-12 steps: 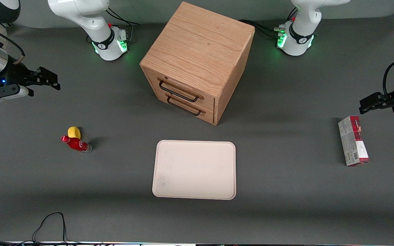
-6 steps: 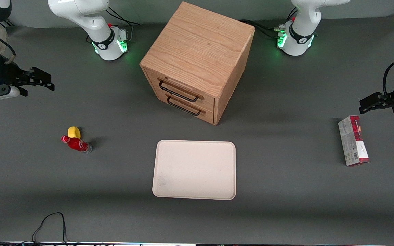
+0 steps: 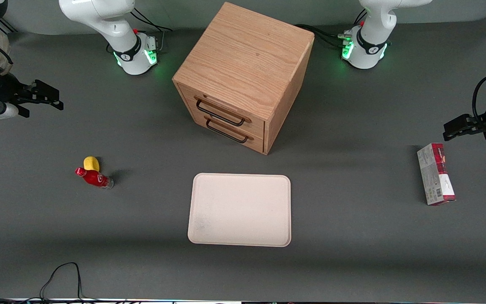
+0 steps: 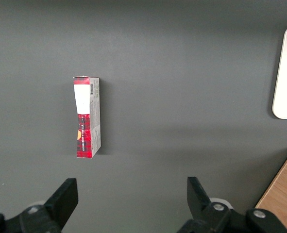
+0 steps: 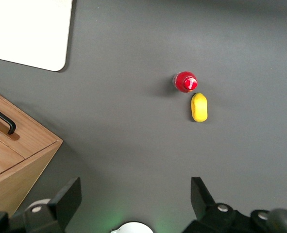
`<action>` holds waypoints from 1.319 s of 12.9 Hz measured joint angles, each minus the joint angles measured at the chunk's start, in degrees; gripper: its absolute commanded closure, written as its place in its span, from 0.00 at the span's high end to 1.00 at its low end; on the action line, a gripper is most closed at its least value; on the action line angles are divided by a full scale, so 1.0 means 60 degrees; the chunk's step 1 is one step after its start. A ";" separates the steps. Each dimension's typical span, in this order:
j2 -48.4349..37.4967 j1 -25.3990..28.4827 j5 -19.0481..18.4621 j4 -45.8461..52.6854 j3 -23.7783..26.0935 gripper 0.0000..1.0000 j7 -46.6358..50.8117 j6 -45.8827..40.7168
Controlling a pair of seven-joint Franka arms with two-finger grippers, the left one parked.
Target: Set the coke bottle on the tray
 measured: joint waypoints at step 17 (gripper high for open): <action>0.4523 -0.1805 -0.0048 0.6146 -0.0063 1.00 -0.1540 -0.2265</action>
